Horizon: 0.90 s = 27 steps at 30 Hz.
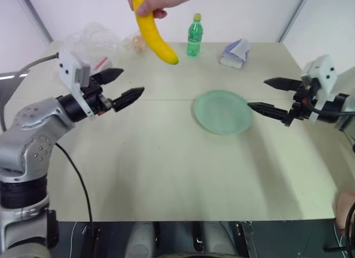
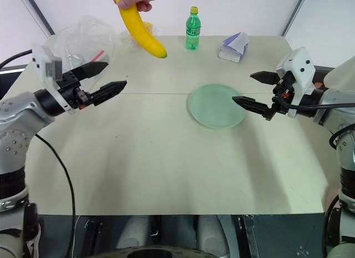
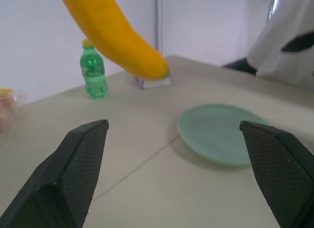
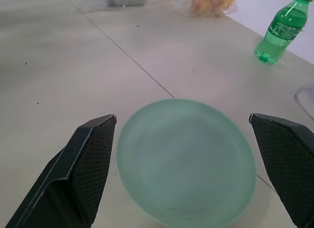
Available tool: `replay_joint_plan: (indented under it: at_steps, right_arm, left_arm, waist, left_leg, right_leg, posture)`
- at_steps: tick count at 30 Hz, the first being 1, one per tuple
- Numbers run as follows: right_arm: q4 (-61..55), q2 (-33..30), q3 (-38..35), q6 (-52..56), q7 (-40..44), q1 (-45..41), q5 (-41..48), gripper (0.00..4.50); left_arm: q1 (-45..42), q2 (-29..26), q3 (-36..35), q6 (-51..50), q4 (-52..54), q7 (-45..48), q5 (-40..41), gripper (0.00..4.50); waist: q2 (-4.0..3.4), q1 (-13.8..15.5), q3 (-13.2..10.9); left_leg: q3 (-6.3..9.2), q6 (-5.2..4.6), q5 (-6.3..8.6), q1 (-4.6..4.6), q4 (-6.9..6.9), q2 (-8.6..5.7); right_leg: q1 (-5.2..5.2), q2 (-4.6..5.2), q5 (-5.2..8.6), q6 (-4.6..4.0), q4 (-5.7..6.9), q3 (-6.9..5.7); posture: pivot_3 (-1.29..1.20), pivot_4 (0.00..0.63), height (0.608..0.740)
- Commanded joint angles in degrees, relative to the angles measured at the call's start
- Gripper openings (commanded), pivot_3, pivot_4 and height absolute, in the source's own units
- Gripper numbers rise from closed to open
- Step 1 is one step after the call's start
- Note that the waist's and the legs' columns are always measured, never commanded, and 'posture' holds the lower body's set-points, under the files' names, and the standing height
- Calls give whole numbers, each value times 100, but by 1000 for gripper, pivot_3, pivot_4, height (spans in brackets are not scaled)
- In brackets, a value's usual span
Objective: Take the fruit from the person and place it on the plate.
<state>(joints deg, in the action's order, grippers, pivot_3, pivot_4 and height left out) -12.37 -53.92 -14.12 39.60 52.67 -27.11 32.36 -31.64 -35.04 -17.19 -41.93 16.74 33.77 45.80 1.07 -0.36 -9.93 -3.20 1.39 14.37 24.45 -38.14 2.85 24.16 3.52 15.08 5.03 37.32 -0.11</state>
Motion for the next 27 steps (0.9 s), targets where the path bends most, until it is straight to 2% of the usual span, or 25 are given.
replay_joint_plan:
  at_steps: [1, 3, 8, 19, 24, 27]
  right_arm:
    - [-247, 204, -59, 92, -180, -359, 282, 4436]
    - [-309, 366, -36, 192, -289, -543, 412, 4436]
    - [-399, 439, 62, 286, -366, -665, 427, 4436]
    - [-637, 427, -14, 378, -580, -490, 513, 4436]
    - [-692, 401, -48, 379, -662, -430, 541, 4436]
    - [-709, 383, -64, 368, -697, -393, 542, 4500]
  left_arm:
    - [-475, 668, -466, -211, -268, -874, 825, 4500]
    - [-670, 1120, -522, -260, -535, -1266, 1027, 4500]
    - [-1016, 1509, -333, -106, -1202, -1530, 763, 4500]
    - [-1827, 1685, 38, 517, -2328, -1175, 20, 4500]
    - [-1911, 1697, 125, 646, -2551, -947, -152, 4500]
    - [-1929, 1709, 126, 662, -2574, -887, -200, 3638]
  waist:
    - [0, -10, 1]
    - [0, -15, 1]
    - [1, -17, 1]
    - [1, 0, 1]
    - [1, -14, 1]
    - [1, -23, 1]
  left_leg:
    - [2, 0, 0, 0, 0, 0]
    - [3, 0, 0, -2, -3, -1]
    - [7, 0, 0, -3, -3, -1]
    - [5, 1, -1, -2, -3, -4]
    - [4, 1, -1, -2, -2, -4]
    - [5, 1, -1, -2, -2, -3]
  right_leg:
    - [-2, 0, 0, 0, 0, 0]
    - [-3, 1, 0, 0, 5, 0]
    - [-4, -2, 0, 0, 7, -2]
    - [-4, -1, 0, 0, 6, -3]
    - [-4, -2, 0, 0, 4, -4]
    - [-3, -2, 0, 0, 4, -3]
  posture:
    - [0, 150, 731]
    - [0, 150, 731]
    - [0, 150, 731]
    - [0, 150, 731]
    - [0, 150, 731]
    - [0, 150, 731]
